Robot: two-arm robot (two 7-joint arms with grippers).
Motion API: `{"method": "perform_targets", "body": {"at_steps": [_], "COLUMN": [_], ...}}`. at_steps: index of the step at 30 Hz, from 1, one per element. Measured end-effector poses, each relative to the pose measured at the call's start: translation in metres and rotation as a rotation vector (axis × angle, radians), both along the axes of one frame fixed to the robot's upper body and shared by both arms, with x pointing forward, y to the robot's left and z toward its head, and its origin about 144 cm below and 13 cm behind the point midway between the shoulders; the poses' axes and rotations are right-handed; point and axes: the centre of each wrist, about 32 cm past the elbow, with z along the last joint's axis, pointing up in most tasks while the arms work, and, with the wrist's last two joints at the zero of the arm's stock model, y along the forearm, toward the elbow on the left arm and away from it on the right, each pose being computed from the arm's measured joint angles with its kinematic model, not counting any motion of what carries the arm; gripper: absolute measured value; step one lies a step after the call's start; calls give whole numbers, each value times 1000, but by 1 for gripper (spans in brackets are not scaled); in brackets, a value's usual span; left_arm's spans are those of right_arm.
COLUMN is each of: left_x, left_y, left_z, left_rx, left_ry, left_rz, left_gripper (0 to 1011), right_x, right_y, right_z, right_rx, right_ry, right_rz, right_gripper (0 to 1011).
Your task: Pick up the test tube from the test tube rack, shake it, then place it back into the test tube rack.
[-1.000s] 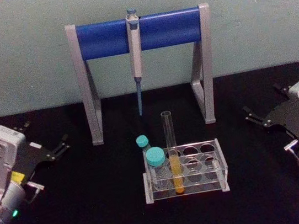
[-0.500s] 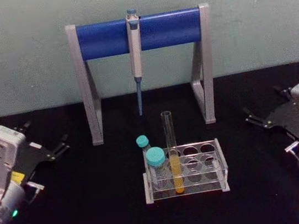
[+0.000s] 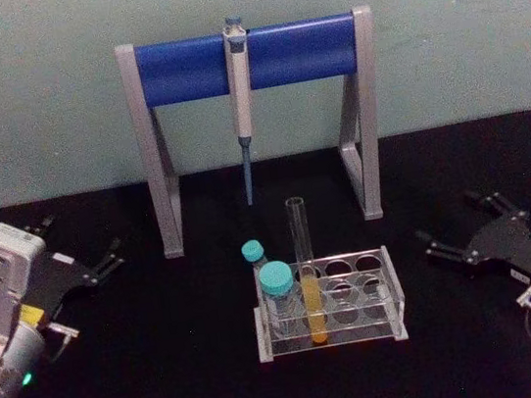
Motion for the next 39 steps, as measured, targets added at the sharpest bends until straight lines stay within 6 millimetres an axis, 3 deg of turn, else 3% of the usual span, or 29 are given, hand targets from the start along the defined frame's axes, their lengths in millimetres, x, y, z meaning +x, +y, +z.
{"method": "perform_targets", "body": {"at_steps": [16, 39], "left_x": [0, 0], "left_y": [0, 0], "left_z": [0, 0], "left_rx": [0, 0], "left_ry": [0, 0], "left_rz": [0, 0], "left_gripper": [1001, 1002], "right_x": [-10, 19], "right_y": [24, 67], "right_z": [15, 25], "right_rx": [130, 199], "right_ry": [104, 139], "right_rz": [220, 330], "right_gripper": [1000, 1000]}}
